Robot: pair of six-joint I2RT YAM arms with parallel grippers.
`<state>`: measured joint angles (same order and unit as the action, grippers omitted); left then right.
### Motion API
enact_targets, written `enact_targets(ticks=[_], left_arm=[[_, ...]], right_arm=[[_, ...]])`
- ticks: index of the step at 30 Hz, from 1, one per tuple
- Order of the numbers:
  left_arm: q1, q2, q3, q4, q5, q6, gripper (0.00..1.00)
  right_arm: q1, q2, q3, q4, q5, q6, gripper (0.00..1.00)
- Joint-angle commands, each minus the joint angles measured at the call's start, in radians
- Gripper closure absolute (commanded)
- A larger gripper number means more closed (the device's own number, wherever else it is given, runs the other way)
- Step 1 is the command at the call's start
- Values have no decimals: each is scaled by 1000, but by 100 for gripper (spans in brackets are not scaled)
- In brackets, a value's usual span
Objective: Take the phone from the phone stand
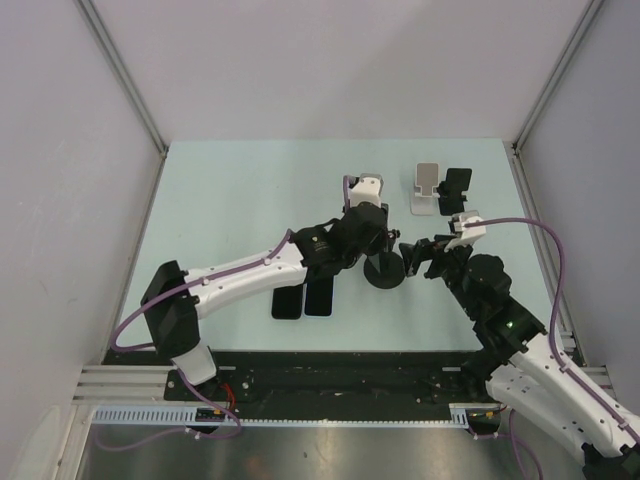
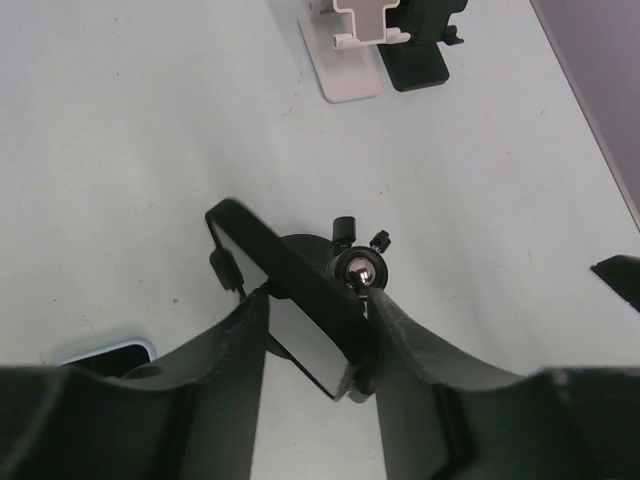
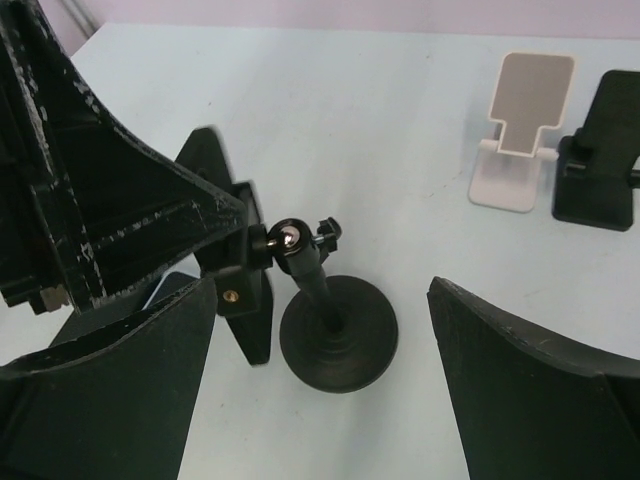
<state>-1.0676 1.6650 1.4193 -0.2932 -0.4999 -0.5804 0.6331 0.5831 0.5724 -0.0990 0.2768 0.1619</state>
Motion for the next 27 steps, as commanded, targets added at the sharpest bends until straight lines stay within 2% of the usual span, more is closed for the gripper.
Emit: enact_targets(ticks=[1,2,3,5,8,16,22,27], left_arm=[[-3,-1,6,28,21,-19,59],[-5,-1,4,28,26,-19,63],[-5,-4,4,28,35,-21,72],[-3,-11,4,28,41,-22,83],[-5,-24,0,28,47,-33,89],[-20,-56,-26,26,29,-94,93],[-52,-70,-36,26,-19,-154,95],[-66,-85,-39,26,-48,-187,95]], right_arm=[[2,20,-6,33,-79,19,9],[4,21,-14,42,-90,30,9],[2,29,-19,47,-111,34,9],[4,37,-31,62,-131,51,10],[4,58,-39,84,-174,68,11],[27,119,-57,174,-208,125,14],[125,162,-57,225,-76,134,17],[217,221,-60,266,36,117,24]])
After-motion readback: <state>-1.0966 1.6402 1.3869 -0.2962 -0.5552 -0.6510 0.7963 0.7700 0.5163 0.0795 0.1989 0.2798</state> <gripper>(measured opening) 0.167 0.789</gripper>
